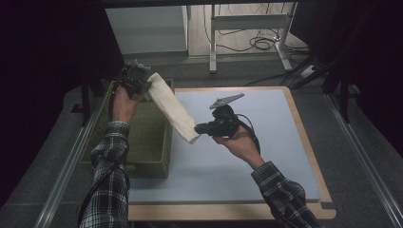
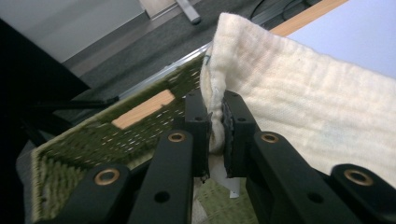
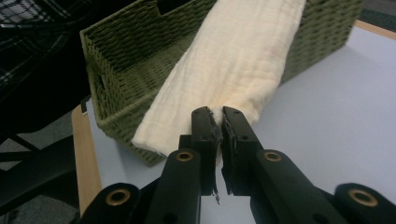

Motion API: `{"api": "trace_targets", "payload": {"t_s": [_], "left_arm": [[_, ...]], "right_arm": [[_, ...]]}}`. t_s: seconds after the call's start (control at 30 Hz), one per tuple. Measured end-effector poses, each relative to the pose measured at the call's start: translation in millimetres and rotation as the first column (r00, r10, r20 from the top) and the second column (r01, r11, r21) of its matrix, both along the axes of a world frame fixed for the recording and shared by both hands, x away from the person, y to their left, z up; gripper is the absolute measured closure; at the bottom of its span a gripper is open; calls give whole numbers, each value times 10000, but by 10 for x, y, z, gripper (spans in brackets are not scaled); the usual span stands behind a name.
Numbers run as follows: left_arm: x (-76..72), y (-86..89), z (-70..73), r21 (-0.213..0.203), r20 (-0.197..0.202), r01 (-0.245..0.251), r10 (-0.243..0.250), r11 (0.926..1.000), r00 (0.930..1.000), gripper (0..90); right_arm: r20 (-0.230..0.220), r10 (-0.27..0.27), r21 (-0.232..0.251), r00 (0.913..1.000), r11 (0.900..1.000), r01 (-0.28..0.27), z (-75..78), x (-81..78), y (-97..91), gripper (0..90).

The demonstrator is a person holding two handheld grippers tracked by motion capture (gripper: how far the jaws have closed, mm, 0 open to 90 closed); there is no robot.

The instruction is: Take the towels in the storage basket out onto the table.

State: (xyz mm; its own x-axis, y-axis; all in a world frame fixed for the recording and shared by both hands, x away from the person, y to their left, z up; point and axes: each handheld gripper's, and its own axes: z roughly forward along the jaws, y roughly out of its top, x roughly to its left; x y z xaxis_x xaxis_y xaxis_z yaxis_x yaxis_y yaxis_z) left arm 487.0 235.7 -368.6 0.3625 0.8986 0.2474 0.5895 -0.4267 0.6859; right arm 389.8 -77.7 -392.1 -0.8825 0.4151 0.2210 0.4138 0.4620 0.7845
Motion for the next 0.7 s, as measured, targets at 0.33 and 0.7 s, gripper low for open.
{"api": "trace_targets", "payload": {"t_s": [0.33,0.7], "left_arm": [[13,252,-2,346,-29,-439,441,9984,9990,829],[-44,529,16,588,82,-978,974,9935,9952,829]], "right_arm": [[-152,356,204,9993,9992,-353,-14,-22,420,841],[-199,735,398,9971,9966,-727,-14,-85,840,841]]}}
